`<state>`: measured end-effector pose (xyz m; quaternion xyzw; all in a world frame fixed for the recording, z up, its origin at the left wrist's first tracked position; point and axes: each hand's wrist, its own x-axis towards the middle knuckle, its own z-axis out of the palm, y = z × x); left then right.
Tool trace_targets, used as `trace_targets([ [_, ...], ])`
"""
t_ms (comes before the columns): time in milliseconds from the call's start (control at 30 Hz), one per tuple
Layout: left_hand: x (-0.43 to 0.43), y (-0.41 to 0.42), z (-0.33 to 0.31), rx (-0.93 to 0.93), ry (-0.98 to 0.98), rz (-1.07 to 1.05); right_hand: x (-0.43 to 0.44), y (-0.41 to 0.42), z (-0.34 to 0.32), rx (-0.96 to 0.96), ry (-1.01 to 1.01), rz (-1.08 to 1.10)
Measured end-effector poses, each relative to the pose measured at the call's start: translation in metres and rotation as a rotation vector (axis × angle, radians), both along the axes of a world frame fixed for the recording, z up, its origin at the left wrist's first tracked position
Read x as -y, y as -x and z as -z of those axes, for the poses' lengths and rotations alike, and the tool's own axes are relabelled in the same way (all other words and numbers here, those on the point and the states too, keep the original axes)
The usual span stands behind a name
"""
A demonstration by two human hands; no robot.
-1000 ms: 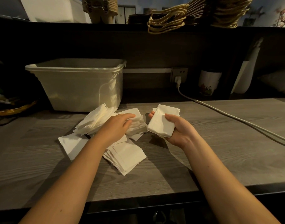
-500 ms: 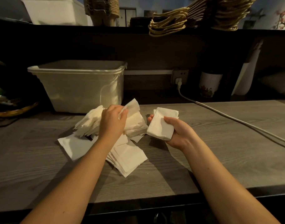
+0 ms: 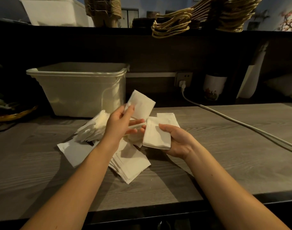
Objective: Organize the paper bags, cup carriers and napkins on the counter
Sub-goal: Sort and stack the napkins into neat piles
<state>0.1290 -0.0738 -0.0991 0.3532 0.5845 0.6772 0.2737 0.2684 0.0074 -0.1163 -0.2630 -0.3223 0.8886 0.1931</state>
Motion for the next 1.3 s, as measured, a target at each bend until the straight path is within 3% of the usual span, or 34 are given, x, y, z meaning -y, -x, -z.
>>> trace_targets([
  [433, -0.001, -0.013, 0.011, -0.459, 0.156, 0.105, 0.001, 0.001, 0.001, 0.049, -0.033, 0.063],
  [767, 0.002, -0.013, 0.008, -0.504, 0.156, 0.288, -0.002, 0.003, 0.001, -0.029, 0.018, 0.043],
  [967, 0.002, -0.017, 0.009, -0.754, 0.176, 0.326, -0.004, 0.0, 0.003, -0.139, 0.061, 0.007],
  [1300, 0.002, -0.015, 0.016, -0.921, 0.179, 0.312, -0.008, -0.002, 0.007, -0.153, 0.081, 0.056],
])
